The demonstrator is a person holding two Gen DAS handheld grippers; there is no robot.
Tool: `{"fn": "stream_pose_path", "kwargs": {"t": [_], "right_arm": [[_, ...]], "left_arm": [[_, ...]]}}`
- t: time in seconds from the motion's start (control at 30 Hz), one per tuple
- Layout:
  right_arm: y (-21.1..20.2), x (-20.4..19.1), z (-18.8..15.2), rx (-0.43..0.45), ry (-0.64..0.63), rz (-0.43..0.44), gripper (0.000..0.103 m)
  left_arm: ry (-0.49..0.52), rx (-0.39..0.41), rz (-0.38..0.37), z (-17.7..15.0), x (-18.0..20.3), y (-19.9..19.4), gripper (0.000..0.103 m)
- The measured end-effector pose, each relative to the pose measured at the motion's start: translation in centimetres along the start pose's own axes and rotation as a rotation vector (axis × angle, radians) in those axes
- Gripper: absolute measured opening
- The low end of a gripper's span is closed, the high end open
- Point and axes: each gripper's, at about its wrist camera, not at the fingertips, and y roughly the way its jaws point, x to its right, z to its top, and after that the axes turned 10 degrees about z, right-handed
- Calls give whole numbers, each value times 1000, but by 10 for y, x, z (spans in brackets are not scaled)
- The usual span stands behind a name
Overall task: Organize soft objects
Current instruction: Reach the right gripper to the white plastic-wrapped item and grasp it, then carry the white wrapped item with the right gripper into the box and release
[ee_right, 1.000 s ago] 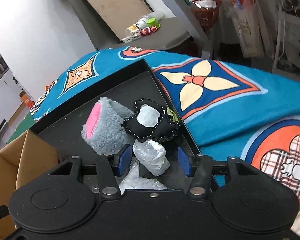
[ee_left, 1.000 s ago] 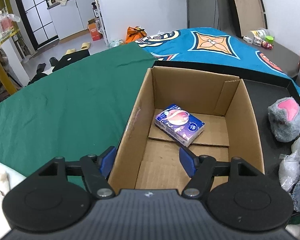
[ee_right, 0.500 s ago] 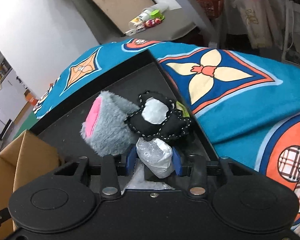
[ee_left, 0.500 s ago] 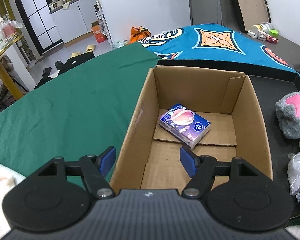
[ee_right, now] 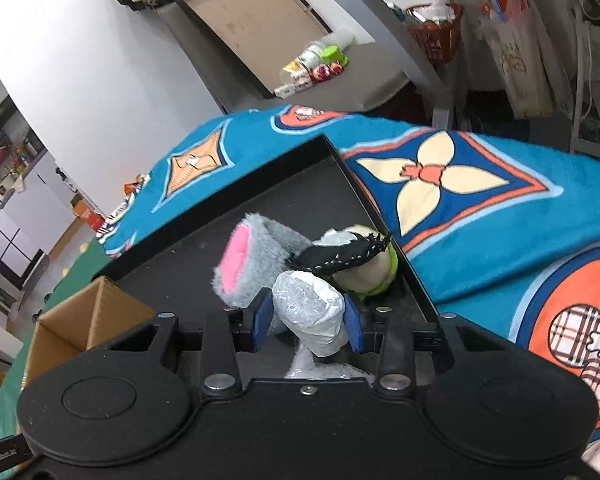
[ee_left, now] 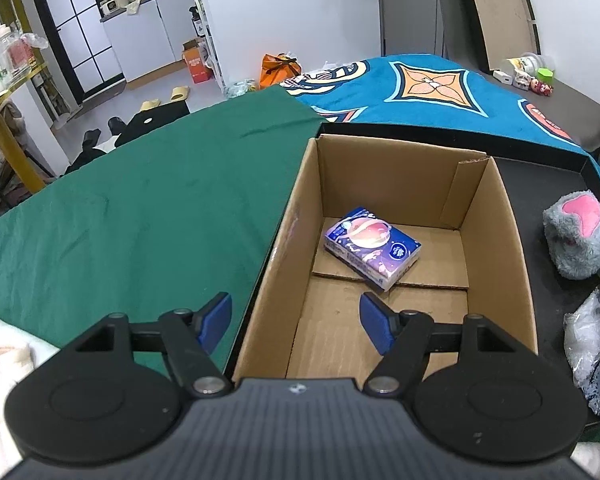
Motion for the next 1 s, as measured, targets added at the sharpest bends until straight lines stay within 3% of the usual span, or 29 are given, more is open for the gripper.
{"fn": "stream_pose_path", "kwargs": {"t": [0.53,0.73,1.0], "right_arm": [[-24,-39,2,14,-69,119,37],[-30,-75,-1,18,-183,139,37],[-27,-108,-5,-2,-263,140,38]], "left_arm": [[-32,36,-63,-7,-15,-3,67],[-65,46,-87,-8,-23,0,64],[-125,15,-124,-11,-35,9,46]]}}
